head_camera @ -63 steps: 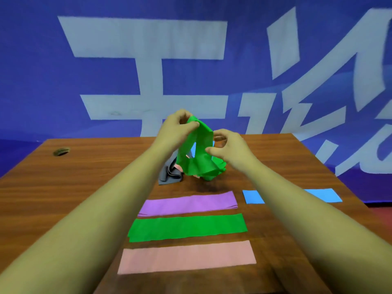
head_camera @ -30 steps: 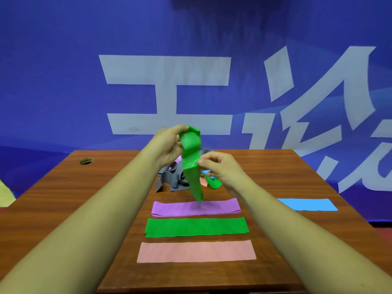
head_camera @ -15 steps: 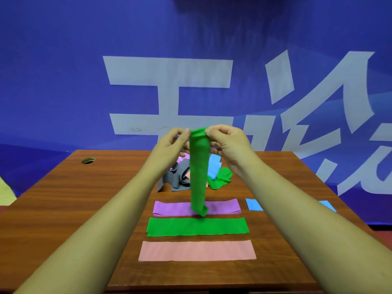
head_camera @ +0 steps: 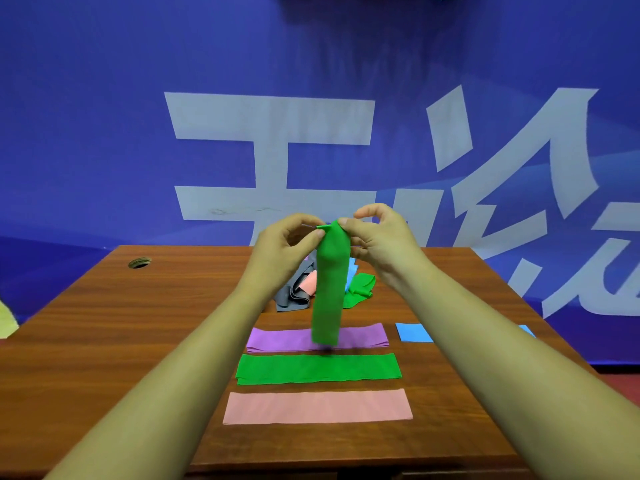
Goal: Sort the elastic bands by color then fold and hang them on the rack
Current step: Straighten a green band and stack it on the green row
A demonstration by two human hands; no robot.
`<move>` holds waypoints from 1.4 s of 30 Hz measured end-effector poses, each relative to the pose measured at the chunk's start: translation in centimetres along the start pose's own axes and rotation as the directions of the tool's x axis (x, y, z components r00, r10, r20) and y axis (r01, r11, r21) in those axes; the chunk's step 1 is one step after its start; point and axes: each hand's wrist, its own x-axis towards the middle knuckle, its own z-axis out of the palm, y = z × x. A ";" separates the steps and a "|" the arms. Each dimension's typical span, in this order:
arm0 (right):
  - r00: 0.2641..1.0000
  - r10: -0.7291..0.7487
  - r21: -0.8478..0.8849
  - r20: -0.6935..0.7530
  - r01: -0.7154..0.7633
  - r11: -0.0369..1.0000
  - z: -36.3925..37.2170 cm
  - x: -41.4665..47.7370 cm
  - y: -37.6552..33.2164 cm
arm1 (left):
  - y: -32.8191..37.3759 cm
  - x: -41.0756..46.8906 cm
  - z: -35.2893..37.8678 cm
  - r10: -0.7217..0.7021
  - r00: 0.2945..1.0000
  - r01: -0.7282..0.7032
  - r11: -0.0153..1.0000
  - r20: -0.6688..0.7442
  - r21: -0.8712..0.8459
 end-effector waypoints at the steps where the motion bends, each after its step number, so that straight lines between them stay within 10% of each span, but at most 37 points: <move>1: 1.000 -0.007 0.020 0.026 0.007 1.000 -0.1 0.0 -0.1 | 0.0 0.0 0.0 0.007 1.000 -0.007 1.000 -0.018 0.002; 21: 0.949 -0.163 -0.564 0.271 0.294 0.772 0.5 0.6 -1.7 | 0.0 -0.1 0.1 -0.132 0.991 0.129 0.980 -0.009 -0.155; 32: 0.993 0.029 -0.131 -0.116 -0.044 0.990 -1.5 2.7 -0.3 | -6.8 -5.1 -1.0 -0.452 0.745 0.536 0.843 0.491 -0.038; 42: 0.923 0.174 0.063 -0.342 -0.163 0.985 -5.7 2.8 5.3 | -11.0 -8.8 -5.2 -0.637 0.659 0.683 0.730 0.399 0.038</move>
